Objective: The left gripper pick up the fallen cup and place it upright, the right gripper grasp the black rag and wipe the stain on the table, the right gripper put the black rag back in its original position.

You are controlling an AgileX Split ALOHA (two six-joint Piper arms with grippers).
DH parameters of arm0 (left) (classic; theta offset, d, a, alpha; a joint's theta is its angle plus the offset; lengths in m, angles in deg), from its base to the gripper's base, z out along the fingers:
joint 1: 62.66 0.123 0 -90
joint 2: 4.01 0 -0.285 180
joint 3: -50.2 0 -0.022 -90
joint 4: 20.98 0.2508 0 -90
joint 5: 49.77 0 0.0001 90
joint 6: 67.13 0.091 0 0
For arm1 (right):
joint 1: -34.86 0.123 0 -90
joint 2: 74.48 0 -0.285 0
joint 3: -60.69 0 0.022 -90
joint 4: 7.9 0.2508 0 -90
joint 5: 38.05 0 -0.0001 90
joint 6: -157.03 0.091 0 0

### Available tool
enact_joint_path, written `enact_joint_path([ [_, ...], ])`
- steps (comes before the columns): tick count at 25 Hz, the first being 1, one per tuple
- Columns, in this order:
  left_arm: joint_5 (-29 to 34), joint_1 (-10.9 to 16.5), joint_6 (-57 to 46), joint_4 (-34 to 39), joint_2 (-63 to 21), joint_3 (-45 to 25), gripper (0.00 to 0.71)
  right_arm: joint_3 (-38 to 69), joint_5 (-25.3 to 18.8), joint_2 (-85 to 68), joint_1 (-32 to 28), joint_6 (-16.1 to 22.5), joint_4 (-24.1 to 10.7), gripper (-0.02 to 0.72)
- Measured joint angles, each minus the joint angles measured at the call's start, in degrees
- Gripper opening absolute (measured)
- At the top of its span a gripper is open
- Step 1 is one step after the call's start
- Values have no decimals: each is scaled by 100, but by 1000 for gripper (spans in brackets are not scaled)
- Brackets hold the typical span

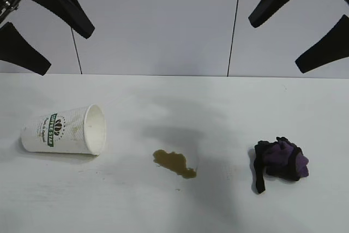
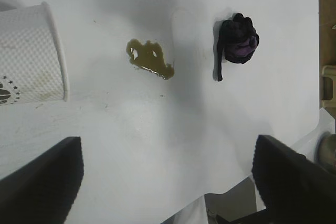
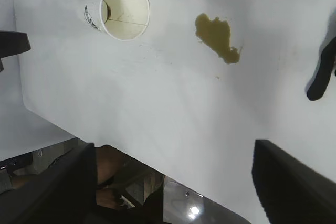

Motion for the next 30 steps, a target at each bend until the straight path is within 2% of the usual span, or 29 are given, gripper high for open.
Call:
enact_joint_path([
  [19, -33, 0, 0, -21, 0, 0, 630, 0, 63, 0, 0, -14, 0, 563],
  [24, -392, 0, 0, -184, 0, 0, 630, 0, 63, 0, 0, -16, 0, 563],
  [30, -1253, 0, 32, -530, 0, 0, 629, 0, 63, 0, 0, -16, 0, 563],
])
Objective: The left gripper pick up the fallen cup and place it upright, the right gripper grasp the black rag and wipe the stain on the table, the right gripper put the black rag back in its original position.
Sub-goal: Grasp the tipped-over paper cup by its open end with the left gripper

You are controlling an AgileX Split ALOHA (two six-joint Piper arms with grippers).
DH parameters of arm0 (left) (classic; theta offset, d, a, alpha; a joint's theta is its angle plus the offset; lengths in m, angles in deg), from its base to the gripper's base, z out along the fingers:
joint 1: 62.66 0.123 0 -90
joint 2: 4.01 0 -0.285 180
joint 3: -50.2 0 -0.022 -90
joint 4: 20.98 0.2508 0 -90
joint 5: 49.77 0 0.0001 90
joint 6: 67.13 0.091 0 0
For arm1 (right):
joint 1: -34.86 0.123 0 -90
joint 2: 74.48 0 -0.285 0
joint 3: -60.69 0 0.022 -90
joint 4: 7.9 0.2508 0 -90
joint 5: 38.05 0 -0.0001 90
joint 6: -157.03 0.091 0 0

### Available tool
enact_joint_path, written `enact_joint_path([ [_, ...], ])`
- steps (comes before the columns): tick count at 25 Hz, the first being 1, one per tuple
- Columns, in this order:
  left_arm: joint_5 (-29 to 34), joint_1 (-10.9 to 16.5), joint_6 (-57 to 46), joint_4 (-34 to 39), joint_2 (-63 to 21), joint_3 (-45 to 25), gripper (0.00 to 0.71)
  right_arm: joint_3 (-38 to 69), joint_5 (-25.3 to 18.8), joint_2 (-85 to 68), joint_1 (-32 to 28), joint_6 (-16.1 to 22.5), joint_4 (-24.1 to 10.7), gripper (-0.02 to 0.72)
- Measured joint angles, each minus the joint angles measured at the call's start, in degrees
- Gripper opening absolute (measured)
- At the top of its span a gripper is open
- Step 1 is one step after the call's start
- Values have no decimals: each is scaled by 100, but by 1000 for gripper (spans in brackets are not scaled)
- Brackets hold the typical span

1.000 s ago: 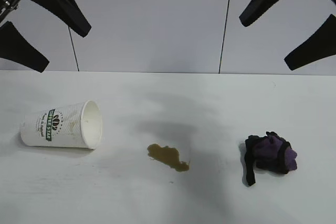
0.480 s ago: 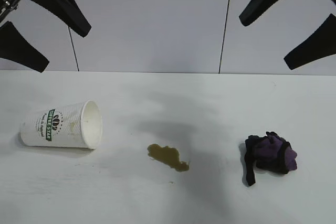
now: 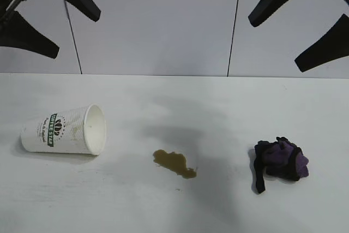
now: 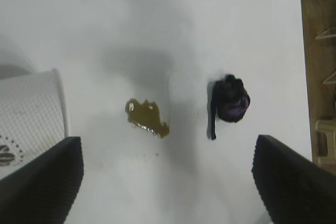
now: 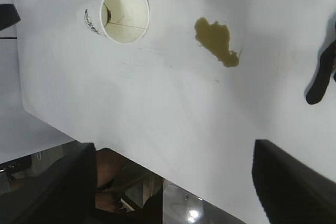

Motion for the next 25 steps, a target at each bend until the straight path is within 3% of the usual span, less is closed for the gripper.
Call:
enact_joint_path([
  [5, -133, 0, 714, -141, 23, 161, 601, 0, 0, 0, 7, 0, 4, 563],
  [10, 788, 0, 1972, -172, 30, 670, 605, 0, 0, 0, 7, 0, 4, 563],
  [13, 1323, -86, 2547, 289, 30, 1043, 604, 0, 0, 0, 7, 0, 4, 563],
  [15, 1553, -338, 2935, 982, 30, 1235, 604, 0, 0, 0, 7, 0, 4, 563],
  [18, 1663, -947, 3413, 2308, 30, 1356, 604, 0, 0, 0, 7, 0, 4, 563],
  [22, 1335, -1932, 3610, 4083, 99, 1359, 605, 0, 23, 0, 7, 0, 4, 563],
  [25, 1177, -2414, 3610, 5141, 371, 1359, 605, 0, 38, 0, 7, 0, 4, 563],
])
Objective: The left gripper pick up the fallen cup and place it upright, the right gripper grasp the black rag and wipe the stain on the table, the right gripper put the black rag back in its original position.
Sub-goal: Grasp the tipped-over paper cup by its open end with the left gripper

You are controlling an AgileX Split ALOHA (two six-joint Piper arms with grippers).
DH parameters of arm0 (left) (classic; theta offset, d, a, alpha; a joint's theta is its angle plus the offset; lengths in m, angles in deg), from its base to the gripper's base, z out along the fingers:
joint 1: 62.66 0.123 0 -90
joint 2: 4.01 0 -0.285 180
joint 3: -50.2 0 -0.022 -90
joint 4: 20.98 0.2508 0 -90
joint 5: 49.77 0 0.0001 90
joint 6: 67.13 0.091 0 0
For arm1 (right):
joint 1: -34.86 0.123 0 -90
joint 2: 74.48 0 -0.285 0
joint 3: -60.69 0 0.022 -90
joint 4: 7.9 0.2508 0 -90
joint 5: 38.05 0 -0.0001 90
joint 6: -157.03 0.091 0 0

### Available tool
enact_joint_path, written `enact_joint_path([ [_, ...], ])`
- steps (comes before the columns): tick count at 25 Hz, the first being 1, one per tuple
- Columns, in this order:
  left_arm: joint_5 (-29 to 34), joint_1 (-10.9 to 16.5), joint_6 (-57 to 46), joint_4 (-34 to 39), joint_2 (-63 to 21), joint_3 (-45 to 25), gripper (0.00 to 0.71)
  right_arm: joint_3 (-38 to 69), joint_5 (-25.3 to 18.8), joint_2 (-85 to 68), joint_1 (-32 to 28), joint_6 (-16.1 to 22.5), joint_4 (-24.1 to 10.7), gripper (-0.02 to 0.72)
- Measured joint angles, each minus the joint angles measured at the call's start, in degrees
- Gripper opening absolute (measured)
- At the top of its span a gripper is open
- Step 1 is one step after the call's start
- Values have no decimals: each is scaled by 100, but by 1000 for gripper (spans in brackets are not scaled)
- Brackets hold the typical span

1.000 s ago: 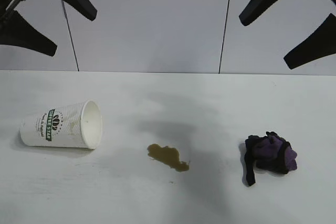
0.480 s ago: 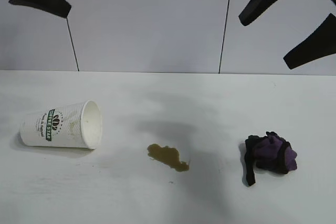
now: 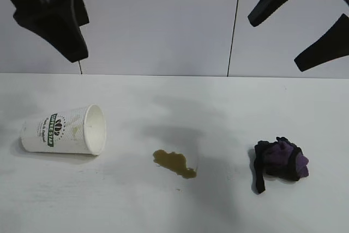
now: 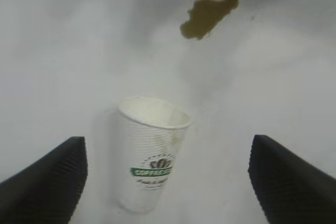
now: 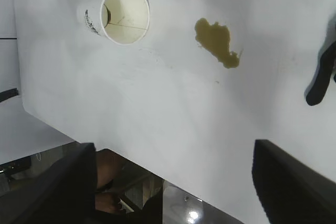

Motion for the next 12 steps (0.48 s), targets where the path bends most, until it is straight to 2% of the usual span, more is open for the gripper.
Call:
enact_joint_path([
  [2, -73, -252, 0, 499, 284, 0, 605, 0, 4, 0, 0, -5, 0, 563],
  [5, -180, -459, -5, 969, 692, 0, 605, 0, 4, 0, 0, -5, 0, 563],
  [12, -376, -481, -243, 1732, 1401, 0, 605, 0, 11, 0, 0, -5, 0, 563],
])
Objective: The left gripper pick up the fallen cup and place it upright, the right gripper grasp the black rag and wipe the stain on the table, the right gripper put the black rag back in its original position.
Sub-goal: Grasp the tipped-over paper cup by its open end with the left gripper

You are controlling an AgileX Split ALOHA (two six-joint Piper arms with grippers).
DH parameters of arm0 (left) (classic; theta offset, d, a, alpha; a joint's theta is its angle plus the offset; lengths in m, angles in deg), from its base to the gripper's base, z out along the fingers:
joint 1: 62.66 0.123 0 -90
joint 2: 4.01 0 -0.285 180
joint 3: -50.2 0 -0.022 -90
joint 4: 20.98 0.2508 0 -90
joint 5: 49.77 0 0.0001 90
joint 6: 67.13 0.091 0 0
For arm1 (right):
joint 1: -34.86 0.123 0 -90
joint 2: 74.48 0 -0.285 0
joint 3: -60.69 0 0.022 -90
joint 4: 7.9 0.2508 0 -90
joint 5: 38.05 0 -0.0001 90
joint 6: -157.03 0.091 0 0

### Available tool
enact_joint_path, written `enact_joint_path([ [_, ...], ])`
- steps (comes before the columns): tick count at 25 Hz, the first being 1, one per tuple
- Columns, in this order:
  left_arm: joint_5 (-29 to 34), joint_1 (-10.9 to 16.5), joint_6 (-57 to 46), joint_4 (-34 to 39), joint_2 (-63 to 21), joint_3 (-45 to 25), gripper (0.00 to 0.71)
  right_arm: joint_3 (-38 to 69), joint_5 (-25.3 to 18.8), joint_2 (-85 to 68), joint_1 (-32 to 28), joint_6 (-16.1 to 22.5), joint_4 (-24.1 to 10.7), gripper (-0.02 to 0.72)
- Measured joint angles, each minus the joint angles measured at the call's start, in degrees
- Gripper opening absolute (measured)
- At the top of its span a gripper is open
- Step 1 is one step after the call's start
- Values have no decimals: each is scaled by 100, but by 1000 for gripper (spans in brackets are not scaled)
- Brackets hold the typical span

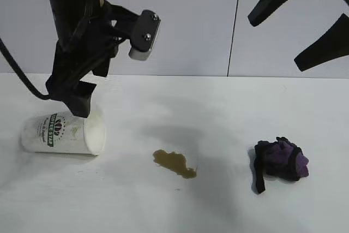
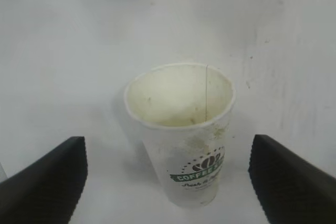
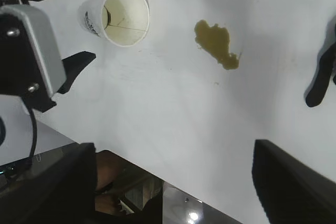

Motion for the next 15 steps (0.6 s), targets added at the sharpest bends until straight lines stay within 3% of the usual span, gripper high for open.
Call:
enact_joint_path([
  [7, -77, 77, -121, 153, 350, 0, 605, 0, 0, 0, 0, 0, 0, 563],
  [15, -95, 463, -263, 170, 577, 5, 605, 0, 26, 0, 0, 0, -6, 563],
])
